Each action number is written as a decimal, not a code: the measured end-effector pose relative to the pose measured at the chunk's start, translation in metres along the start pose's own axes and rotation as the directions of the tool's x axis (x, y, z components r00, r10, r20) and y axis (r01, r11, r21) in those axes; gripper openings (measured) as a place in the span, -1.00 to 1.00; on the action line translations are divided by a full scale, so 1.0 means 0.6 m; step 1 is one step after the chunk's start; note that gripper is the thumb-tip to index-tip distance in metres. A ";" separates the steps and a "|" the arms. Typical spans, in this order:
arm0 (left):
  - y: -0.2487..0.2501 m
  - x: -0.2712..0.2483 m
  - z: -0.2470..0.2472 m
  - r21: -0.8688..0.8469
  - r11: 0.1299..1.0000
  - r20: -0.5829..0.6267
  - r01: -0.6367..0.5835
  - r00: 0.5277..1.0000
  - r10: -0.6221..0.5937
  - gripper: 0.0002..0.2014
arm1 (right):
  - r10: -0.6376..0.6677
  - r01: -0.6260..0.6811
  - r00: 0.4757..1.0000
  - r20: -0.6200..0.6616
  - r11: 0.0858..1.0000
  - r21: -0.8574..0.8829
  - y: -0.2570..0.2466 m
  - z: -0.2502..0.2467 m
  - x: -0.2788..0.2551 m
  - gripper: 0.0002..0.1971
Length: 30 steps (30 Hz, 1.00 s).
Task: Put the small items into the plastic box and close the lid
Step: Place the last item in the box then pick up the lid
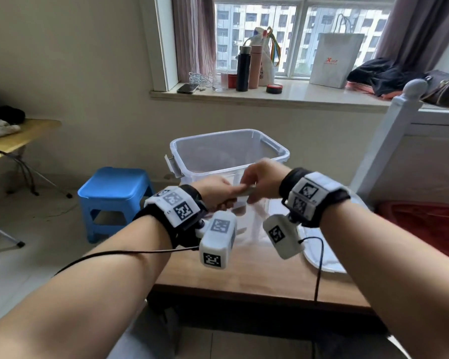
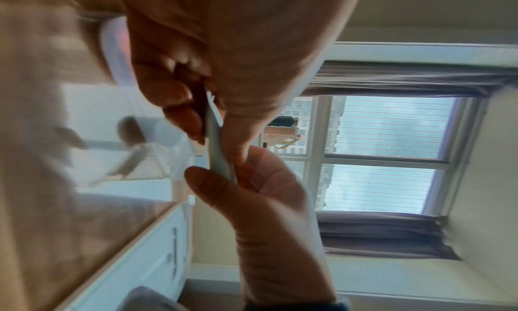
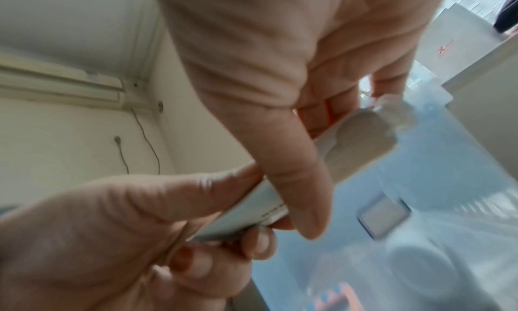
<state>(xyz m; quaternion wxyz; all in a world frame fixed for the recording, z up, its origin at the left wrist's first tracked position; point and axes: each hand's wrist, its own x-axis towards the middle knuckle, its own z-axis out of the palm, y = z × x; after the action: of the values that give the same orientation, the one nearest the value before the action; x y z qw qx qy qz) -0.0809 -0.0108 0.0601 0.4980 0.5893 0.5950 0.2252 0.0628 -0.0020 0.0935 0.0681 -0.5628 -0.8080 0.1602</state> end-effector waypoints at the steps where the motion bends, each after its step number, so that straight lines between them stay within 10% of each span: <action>1: 0.014 -0.007 -0.006 -0.045 0.996 -0.052 -0.076 0.996 0.074 -0.64 | -0.017 0.020 0.996 -0.084 0.999 0.043 0.001 -0.015 0.000 -0.69; 5: 0.047 -0.007 -0.027 -0.042 0.946 -0.348 -0.323 0.892 0.289 -0.75 | -0.011 0.106 0.912 -0.410 0.972 0.209 0.002 -0.039 0.019 -0.72; 9: 0.037 0.020 -0.041 0.315 0.910 -0.473 -0.270 0.787 0.397 -0.69 | 0.017 0.086 0.896 -0.444 0.974 0.211 0.007 -0.016 0.051 -0.73; 21: -0.009 0.041 -0.032 0.808 0.590 -0.295 -0.016 0.854 0.428 -0.57 | 0.069 -0.012 0.942 -0.330 0.985 0.174 0.047 0.037 0.066 -0.64; 30: -0.009 0.045 -0.023 0.781 0.625 -0.318 0.005 0.864 0.390 -0.64 | 0.050 -0.012 0.946 -0.320 0.993 0.122 0.052 0.049 0.057 -0.63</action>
<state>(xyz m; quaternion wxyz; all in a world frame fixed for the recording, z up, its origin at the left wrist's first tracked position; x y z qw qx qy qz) -0.0901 0.0173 0.0521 0.0210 0.7337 0.6644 0.1410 0.0698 0.0343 0.0530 0.2299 -0.5891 -0.7661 0.1146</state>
